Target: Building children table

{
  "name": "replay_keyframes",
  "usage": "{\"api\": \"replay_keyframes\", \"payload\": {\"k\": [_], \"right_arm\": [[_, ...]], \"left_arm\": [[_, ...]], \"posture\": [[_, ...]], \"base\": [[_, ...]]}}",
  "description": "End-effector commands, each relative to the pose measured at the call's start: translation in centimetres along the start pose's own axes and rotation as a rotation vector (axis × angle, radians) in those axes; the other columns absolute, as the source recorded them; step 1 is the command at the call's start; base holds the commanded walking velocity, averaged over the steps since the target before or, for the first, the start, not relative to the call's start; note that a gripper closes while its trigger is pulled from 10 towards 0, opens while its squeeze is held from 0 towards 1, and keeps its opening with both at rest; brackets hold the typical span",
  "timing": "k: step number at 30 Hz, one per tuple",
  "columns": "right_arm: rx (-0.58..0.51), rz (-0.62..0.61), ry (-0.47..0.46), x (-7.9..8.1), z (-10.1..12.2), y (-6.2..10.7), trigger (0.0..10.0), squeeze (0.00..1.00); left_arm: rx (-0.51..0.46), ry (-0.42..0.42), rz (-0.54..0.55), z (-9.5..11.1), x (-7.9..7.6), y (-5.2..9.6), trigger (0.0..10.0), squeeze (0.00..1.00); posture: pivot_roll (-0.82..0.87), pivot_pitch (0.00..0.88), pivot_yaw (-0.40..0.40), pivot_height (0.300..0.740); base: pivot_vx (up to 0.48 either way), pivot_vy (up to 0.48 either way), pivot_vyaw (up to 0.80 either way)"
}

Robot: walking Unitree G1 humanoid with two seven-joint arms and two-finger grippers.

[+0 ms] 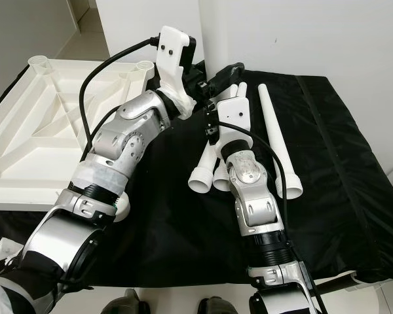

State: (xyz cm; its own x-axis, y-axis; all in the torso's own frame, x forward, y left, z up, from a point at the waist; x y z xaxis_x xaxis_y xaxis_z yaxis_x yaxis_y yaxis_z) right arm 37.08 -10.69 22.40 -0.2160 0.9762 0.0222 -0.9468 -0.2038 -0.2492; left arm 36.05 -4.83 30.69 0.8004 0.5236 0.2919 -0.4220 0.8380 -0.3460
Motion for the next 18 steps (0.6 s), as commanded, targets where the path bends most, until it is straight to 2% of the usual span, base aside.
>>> {"api": "replay_keyframes", "payload": {"k": [1,3,7,8,9,14,15,16,18], "right_arm": [[0.007,-0.049,0.012,-1.2,0.1,-0.2,10.0,0.00],[0.013,-0.050,0.018,-1.2,0.0,-0.3,10.0,0.00],[0.013,-0.052,0.018,-1.2,0.0,-0.3,10.0,0.00],[0.014,-0.055,0.012,-1.2,0.0,-0.3,10.0,0.00],[0.014,-0.059,0.005,-1.2,-0.1,-0.3,10.0,0.00],[0.016,-0.075,-0.012,-1.4,-0.2,-0.2,10.0,0.00],[0.018,-0.083,-0.016,-1.5,-0.2,-0.2,10.0,0.00],[0.023,-0.088,-0.012,-1.6,-0.4,-0.1,10.0,0.00],[0.026,-0.092,-0.005,-1.8,-0.5,-0.1,10.0,0.00]], "left_arm": [[-0.008,-0.005,-0.045,0.2,-0.9,-0.2,10.0,0.00],[-0.004,-0.014,-0.074,0.2,-1.6,-0.2,10.0,0.00],[-0.005,-0.020,-0.078,0.2,-1.8,-0.2,10.0,0.00],[-0.003,-0.010,-0.086,0.1,-1.9,-0.2,10.0,1.00],[-0.009,0.014,-0.094,0.2,-2.0,-0.2,10.0,1.00],[-0.009,0.021,-0.091,0.4,-1.8,-0.2,10.0,1.00],[-0.013,0.028,-0.082,0.7,-1.5,-0.2,10.0,0.61],[-0.022,0.033,-0.064,1.1,-1.0,-0.4,10.0,0.00],[-0.034,0.050,-0.051,1.6,-0.5,-0.5,10.0,0.00]], "posture": [[0.03,0.000,-0.012,0.740],[0.03,0.000,-0.010,0.740],[0.03,0.000,-0.010,0.740],[0.02,0.000,-0.007,0.740],[0.02,0.000,-0.006,0.740],[0.02,0.000,-0.001,0.740],[0.02,0.000,0.001,0.740],[0.02,0.000,0.001,0.740],[0.03,0.000,0.000,0.740]], "base": [[0.000,0.000,0.00],[0.000,0.000,0.00],[0.000,0.000,0.00],[0.000,0.000,0.00],[0.000,0.000,0.00],[0.000,0.000,0.00],[0.000,0.000,0.00],[0.000,0.000,0.00],[0.000,0.000,0.00]]}}
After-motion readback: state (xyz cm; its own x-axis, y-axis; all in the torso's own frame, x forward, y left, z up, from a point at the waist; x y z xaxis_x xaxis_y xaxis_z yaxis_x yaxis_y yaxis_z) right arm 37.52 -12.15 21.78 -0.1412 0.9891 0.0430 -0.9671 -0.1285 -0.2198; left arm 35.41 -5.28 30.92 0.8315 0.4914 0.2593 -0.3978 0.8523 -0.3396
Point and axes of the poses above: a point about 5 cm out from each wrist's last joint towards the gripper, its own y axis pointing back from the gripper into the wrist, its own z axis along the axis of the wrist's last joint, x = y × z, the point moved 5 cm from there along -y, pointing out of the wrist towards the gripper, and after that the axes turned 15 degrees about -y, right-handed, at the moved point
